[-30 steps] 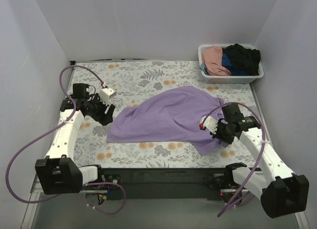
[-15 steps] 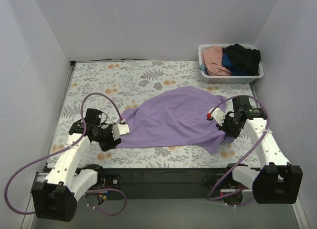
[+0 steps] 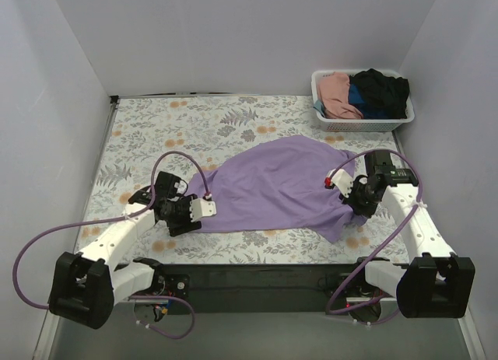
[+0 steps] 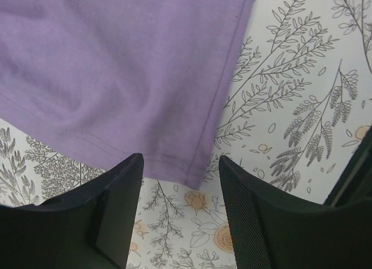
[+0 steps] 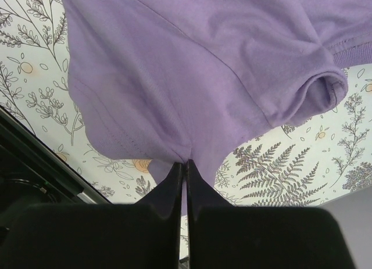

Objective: Fold and stack the t-shirts
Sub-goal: Flatten the tshirt out

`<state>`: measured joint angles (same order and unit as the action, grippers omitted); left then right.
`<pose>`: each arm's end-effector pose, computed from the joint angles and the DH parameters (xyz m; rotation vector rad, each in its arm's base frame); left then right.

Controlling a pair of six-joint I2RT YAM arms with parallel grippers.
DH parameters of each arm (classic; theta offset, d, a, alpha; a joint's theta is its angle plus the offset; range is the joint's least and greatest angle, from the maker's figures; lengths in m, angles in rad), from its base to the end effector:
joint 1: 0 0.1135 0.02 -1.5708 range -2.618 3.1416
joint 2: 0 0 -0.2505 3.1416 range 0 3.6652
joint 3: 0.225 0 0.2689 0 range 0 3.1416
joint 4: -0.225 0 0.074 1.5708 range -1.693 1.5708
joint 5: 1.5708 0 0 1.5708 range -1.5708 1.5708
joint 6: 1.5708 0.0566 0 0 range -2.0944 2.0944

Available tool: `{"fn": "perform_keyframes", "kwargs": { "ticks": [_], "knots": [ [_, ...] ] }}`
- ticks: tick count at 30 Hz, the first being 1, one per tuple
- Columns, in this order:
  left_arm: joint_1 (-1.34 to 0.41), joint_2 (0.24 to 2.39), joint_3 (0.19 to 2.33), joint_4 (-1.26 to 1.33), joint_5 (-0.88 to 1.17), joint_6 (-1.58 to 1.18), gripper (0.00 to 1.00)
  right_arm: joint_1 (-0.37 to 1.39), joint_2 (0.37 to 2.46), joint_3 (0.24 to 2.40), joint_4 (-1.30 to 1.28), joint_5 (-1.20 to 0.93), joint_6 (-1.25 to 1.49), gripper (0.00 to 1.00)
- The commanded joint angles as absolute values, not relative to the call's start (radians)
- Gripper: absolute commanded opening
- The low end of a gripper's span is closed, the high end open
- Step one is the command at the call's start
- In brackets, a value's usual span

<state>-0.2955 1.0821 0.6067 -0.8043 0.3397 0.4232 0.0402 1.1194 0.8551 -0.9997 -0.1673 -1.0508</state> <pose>0.1853 -0.0761 0.1460 1.0493 2.5931 -0.4525 0.2181 0.0182 0.2046 -1.4802 2.3690 -0.0041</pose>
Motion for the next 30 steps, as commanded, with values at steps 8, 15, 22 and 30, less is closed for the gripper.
{"fn": "perform_keyframes", "kwargs": {
  "ticks": [8,15,22,30],
  "knots": [
    [-0.319,1.092,0.453,-0.672,0.259,0.517,0.55,0.038,1.158,0.925,-1.039,-0.196,-1.063,0.01],
    [-0.318,1.107,0.411,-0.661,0.224,0.499,0.16,0.038,1.161,0.942,-1.039,-0.215,-1.065,0.01],
    [-0.200,1.163,0.740,-0.772,0.357,0.270,0.00,0.040,1.242,1.202,-1.034,-0.302,-0.997,0.01],
    [0.211,1.313,1.394,-0.781,0.511,-0.111,0.00,0.051,1.486,1.894,-1.020,-0.429,-0.810,0.01]
  ]
}}
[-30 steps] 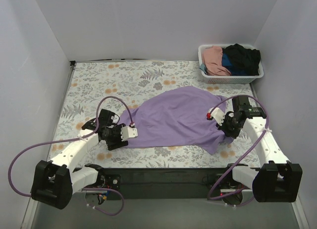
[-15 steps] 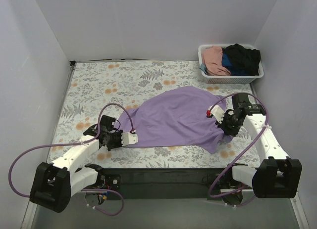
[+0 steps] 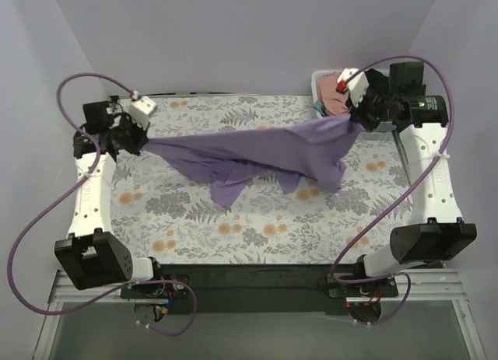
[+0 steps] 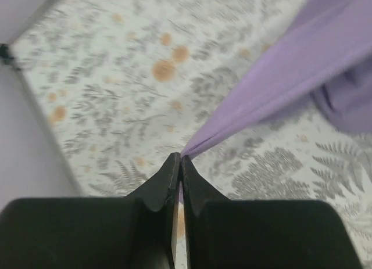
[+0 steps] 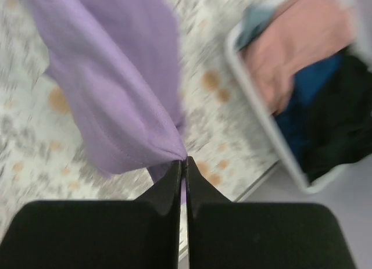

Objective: Fold and stack the t-shirts
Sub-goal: Flatten the tshirt out

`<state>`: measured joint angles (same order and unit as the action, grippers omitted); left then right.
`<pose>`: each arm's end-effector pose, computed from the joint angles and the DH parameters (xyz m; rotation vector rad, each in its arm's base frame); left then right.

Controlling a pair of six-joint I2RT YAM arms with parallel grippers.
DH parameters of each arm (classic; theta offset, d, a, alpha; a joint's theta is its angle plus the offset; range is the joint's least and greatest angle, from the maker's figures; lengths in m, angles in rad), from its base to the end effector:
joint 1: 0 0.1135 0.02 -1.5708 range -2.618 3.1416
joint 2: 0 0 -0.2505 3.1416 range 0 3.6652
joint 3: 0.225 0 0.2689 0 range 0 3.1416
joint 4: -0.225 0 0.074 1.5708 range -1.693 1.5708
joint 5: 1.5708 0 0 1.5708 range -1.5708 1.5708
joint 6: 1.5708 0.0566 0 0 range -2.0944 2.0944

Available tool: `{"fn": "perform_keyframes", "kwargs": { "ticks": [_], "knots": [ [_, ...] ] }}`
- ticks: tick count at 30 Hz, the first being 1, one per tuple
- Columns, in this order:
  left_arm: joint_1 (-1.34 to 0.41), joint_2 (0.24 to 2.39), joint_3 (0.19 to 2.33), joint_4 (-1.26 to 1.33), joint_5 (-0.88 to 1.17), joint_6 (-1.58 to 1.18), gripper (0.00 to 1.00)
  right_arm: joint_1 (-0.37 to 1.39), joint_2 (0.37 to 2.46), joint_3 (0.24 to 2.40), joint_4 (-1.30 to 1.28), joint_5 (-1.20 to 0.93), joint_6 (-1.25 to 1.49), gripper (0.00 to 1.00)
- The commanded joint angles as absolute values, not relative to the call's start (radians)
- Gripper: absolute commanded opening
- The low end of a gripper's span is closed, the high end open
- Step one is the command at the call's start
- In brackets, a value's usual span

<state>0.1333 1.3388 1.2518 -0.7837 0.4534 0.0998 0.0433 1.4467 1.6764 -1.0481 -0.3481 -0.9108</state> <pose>0.3098 0.0165 0.2988 0.1594 2.3666 -0.4412 0.3164 0.0330 0.3873 -1.2092 1.9884 -0.0150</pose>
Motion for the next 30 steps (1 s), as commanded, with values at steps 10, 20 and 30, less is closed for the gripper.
{"fn": "perform_keyframes", "kwargs": {
  "ticks": [10,20,30],
  "knots": [
    [0.391,1.214,1.689,-0.552,0.318,-0.480,0.00,0.072,1.455,2.185,-0.728,-0.424,-0.543,0.01],
    [0.394,1.055,1.796,-0.393,0.164,-0.535,0.00,0.072,1.215,2.040,-0.425,-0.380,-0.425,0.01],
    [0.394,1.178,1.888,-0.314,0.192,-0.474,0.00,0.072,1.344,2.166,-0.302,-0.360,-0.384,0.01]
  ]
}}
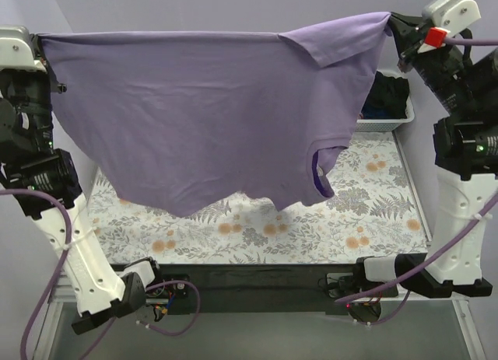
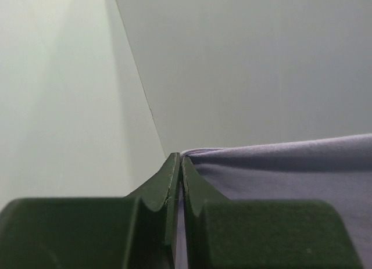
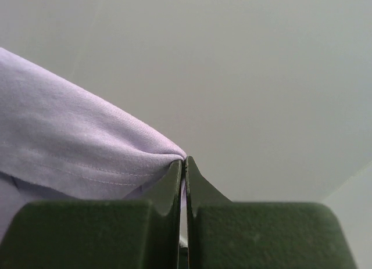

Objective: Fold and stack the t-shirts
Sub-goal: Flatten the tshirt out

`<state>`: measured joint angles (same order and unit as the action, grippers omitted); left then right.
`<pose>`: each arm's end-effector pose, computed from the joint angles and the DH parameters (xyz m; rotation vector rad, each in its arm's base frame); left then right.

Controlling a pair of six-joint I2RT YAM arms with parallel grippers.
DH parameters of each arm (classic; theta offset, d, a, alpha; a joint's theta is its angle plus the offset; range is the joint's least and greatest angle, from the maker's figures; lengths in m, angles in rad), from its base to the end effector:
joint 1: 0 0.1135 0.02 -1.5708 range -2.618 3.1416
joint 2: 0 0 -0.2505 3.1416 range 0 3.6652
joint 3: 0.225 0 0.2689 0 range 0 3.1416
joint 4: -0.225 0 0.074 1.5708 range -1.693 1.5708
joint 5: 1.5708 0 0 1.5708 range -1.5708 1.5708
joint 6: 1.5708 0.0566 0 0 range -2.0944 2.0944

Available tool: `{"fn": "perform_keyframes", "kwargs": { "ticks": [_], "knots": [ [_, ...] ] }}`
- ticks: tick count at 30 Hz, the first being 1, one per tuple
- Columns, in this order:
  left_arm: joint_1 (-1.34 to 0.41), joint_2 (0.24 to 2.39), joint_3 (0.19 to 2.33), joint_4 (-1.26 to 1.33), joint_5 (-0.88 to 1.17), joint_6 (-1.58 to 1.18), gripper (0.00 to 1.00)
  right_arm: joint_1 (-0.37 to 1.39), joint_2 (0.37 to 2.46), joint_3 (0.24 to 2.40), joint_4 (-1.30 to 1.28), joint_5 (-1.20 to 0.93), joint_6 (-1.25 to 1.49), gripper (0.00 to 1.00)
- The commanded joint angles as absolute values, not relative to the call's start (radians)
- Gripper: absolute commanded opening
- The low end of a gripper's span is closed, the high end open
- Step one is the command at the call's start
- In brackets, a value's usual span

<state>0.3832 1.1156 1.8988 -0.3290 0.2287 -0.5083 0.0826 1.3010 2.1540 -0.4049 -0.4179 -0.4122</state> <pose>0.1618 0.0514 0.6226 -0.2954 1.0932 -0.2391 0.1912 0.0389 0.6463 -0.6306 0.9782 -0.0570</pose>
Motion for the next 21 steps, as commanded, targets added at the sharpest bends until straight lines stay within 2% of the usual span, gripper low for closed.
{"fn": "perform_keyframes", "kwargs": {
  "ticks": [1,9,12,14,17,18,21],
  "knots": [
    [0.394,1.192,1.866,-0.307,0.199,-0.463,0.00,0.072,1.353,2.161,-0.295,-0.371,-0.380,0.01],
    [0.394,1.287,1.732,-0.258,0.386,-0.462,0.00,0.112,1.486,2.091,-0.264,-0.364,-0.374,0.01],
    [0.393,1.374,1.738,-0.154,0.407,-0.505,0.00,0.135,1.601,2.187,-0.249,-0.330,-0.365,0.01],
    [0.391,1.451,1.807,-0.094,0.361,-0.528,0.00,0.138,1.713,2.373,-0.245,-0.273,-0.336,0.01],
    [0.393,1.616,2.059,-0.089,0.313,-0.578,0.00,0.140,1.782,2.497,-0.177,-0.187,-0.315,0.01],
    [0.393,1.655,2.186,-0.089,0.317,-0.584,0.00,0.138,1.770,2.468,-0.094,-0.173,-0.313,0.01],
    [0.394,1.744,2.333,-0.066,0.304,-0.580,0.00,0.138,1.662,2.276,0.143,-0.144,-0.339,0.01]
  ]
}}
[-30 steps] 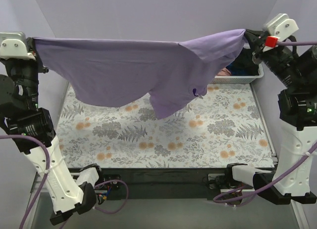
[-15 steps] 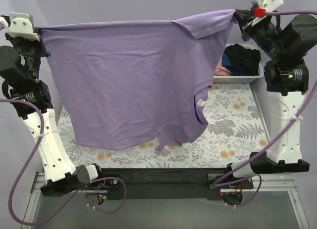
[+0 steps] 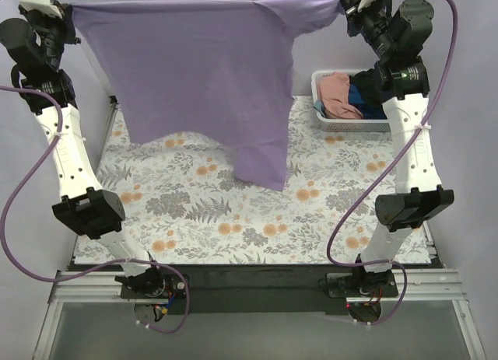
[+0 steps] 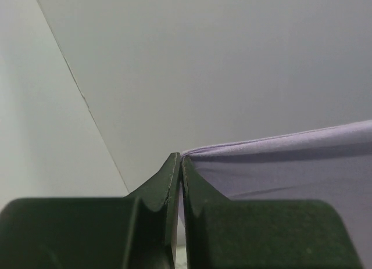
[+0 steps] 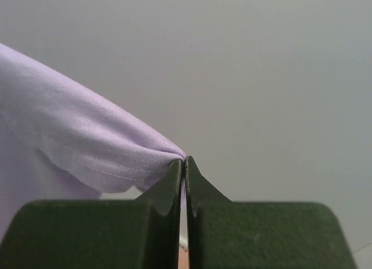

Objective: Fold and stack the t-shirts
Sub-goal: Flatten the tshirt out

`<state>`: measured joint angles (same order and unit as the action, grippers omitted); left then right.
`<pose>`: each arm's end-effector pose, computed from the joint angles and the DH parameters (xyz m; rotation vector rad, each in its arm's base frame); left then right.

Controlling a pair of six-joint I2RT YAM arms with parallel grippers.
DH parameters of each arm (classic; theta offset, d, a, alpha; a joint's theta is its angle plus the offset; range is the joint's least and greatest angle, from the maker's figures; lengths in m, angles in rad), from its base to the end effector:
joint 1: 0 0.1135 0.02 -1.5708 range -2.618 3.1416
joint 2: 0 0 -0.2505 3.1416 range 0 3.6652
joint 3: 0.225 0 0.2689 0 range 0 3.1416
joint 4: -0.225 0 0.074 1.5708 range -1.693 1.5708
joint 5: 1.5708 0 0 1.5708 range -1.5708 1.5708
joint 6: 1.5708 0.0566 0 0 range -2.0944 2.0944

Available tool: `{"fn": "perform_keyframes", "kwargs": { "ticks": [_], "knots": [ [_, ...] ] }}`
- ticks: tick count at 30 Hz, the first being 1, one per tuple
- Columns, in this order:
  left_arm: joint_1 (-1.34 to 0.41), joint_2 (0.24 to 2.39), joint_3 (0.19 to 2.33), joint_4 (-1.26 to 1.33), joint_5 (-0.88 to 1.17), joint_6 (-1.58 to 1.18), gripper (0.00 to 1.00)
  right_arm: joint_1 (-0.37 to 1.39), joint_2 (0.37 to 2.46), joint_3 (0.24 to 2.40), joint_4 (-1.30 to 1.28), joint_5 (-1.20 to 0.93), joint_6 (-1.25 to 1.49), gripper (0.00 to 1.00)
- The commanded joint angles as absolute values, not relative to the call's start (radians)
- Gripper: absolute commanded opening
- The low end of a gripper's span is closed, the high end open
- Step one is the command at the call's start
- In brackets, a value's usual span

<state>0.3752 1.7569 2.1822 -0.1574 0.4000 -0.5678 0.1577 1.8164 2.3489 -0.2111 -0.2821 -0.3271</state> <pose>0.3821 0.1268 0.5559 -0.2808 1.3068 -0.4235 0.3907 0.0781 0.5818 -0.5342 1.1440 0.0299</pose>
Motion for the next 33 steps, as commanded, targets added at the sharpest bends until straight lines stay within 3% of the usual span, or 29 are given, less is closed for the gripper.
{"fn": "perform_keyframes", "kwargs": {
  "ticks": [1,3,8,12,22,26,33],
  "knots": [
    [0.393,1.749,2.329,-0.046,0.287,-0.566,0.00,0.140,1.645,2.260,0.173,-0.147,-0.351,0.01],
    [0.394,1.721,2.269,0.029,0.264,-0.548,0.00,0.138,1.641,2.260,0.183,-0.156,-0.367,0.01],
    [0.396,1.537,1.733,0.261,0.293,-0.474,0.00,0.138,1.591,2.041,0.184,-0.227,-0.446,0.01],
    [0.396,1.415,1.384,0.339,0.339,-0.419,0.00,0.140,1.514,1.759,0.186,-0.301,-0.508,0.01],
    [0.399,1.295,0.814,0.305,0.607,-0.122,0.00,0.195,1.269,1.063,0.045,-0.411,-0.796,0.01],
    [0.399,1.275,0.752,0.070,0.706,0.070,0.00,0.228,1.221,0.947,-0.075,-0.402,-0.893,0.01],
    [0.428,1.315,0.799,-0.268,0.727,0.358,0.00,0.287,1.302,1.009,-0.478,-0.380,-1.044,0.01]
  ]
}}
